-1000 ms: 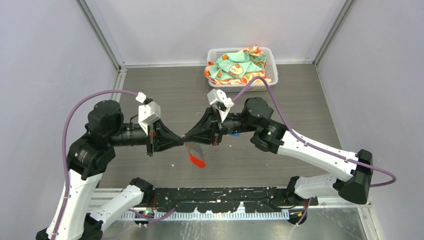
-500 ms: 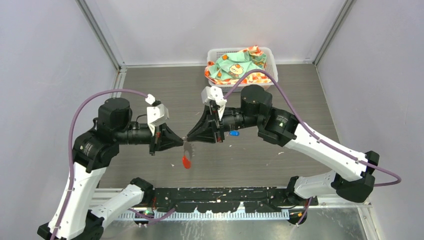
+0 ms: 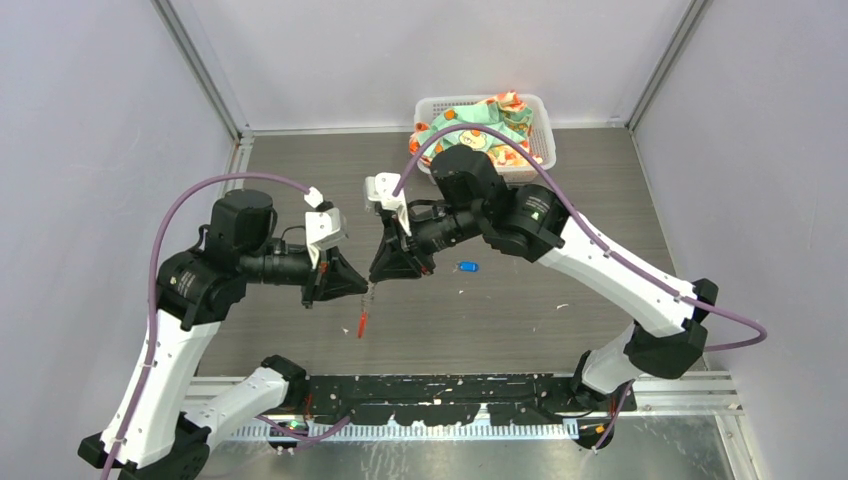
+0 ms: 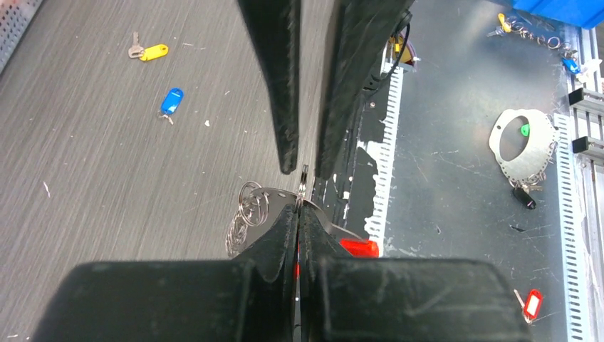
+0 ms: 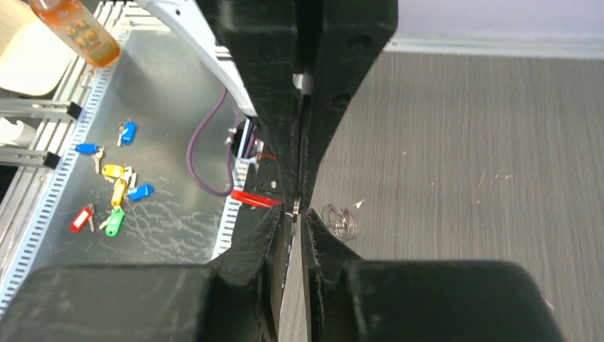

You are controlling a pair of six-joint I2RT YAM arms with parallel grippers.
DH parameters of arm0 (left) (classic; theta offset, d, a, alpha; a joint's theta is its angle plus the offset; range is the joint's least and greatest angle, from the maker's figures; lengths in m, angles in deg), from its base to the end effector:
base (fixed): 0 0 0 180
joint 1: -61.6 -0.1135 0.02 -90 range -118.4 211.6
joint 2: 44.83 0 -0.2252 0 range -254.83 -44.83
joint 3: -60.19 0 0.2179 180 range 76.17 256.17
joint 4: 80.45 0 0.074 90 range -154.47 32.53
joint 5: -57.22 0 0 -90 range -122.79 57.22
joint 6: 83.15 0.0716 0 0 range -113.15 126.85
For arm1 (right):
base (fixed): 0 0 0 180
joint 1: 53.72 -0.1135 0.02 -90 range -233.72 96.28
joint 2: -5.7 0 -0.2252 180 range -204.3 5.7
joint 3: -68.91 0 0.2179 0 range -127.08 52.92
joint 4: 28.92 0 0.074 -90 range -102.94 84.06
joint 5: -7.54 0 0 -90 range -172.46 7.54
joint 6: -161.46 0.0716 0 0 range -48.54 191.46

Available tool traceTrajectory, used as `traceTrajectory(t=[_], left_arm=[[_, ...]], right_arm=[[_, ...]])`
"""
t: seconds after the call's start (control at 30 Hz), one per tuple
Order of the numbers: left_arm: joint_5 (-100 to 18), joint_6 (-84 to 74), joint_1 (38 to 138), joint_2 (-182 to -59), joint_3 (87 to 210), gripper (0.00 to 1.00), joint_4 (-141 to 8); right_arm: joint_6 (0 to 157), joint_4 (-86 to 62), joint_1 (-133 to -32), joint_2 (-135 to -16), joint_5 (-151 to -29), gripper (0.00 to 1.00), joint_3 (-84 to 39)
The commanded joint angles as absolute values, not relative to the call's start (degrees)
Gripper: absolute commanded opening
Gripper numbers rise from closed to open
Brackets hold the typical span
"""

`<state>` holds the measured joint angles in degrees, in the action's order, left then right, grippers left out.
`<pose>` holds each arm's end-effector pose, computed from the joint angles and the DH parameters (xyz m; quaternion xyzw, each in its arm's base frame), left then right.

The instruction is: Put the keys on the keyring

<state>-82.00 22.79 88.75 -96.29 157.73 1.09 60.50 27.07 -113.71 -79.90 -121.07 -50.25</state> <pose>0.0902 -0.1072 0.3765 0.4742 0.6816 -0.4091 0.3784 0.1136 0.2860 0.4089 -0.6049 0.5321 0.4678 0.3635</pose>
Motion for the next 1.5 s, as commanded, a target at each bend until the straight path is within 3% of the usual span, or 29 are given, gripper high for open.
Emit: traceTrajectory(t=[0.0,0.63,1.2,1.33,1.47], left_arm=[[-82.8,24.53,89.02,-95.63,160.03,0.0,1.15],[-82.26,25.35,89.02,-96.04,160.36,0.0,1.45],[-80.65,25.15,89.02,-96.59,160.77,0.0,1.47],[-80.82,25.22,89.02,-96.15,160.57,0.0,1.2],[-80.97,25.15,89.01,-95.9,160.16,0.0,1.17]], right_arm=[[58.64,32.85,-113.98,-81.25,-121.37,0.19,-54.27],[59.93,32.15,-114.34,-84.61,-121.37,0.09,-55.84],[60.46,31.28,-114.86,-85.05,-121.71,0.13,-55.75],[60.95,30.09,-114.83,-85.18,-120.09,0.01,-55.28],[62.4,25.43,-114.85,-83.22,-118.55,0.01,-52.36]])
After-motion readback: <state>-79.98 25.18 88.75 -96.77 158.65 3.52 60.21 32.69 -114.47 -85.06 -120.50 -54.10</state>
